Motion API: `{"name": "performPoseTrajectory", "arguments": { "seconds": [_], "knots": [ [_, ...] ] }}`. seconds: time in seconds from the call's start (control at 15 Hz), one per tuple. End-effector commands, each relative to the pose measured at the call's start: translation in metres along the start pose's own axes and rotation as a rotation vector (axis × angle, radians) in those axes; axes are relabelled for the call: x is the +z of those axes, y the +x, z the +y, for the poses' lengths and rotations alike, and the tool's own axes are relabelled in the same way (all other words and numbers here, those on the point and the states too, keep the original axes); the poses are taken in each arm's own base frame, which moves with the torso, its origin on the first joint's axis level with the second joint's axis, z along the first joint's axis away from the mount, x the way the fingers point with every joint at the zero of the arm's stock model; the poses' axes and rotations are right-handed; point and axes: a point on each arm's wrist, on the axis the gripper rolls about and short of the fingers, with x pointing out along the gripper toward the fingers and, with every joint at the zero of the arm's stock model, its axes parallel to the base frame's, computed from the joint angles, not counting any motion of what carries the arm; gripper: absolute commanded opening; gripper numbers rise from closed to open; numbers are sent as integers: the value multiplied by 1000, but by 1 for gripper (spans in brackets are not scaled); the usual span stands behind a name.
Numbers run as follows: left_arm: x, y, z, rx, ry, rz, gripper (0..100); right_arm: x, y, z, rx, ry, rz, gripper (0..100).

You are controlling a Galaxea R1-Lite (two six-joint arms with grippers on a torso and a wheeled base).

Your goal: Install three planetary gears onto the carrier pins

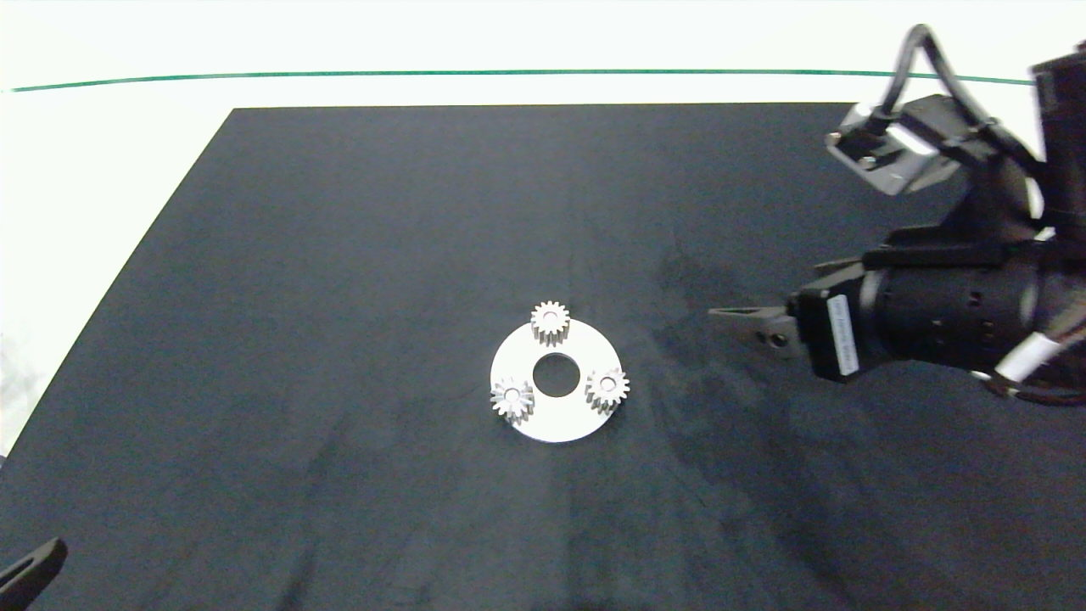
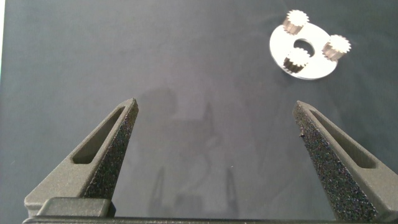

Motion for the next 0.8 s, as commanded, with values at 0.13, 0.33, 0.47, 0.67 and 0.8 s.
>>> {"name": "performPoseTrajectory", "arguments": {
  "seconds": [0.13, 0.33, 0.47, 0.67, 0.8],
  "knots": [
    [1, -6, 1, 42, -16, -30, 100, -25, -75, -43, -105, 120, -146, 100],
    [9, -11, 2, 99, -92, -67, 100, -32, -116, -70, -261, 201, -247, 100],
    [16, -16, 3, 127, -127, -102, 100, -48, -141, -83, -380, 245, -289, 100],
    [17, -18, 2, 215, -126, -113, 100, -80, -164, -87, -488, 271, -311, 100],
    [16, -21, 2, 255, -120, -125, 100, -93, -173, -87, -553, 286, -320, 100]
  ]
}}
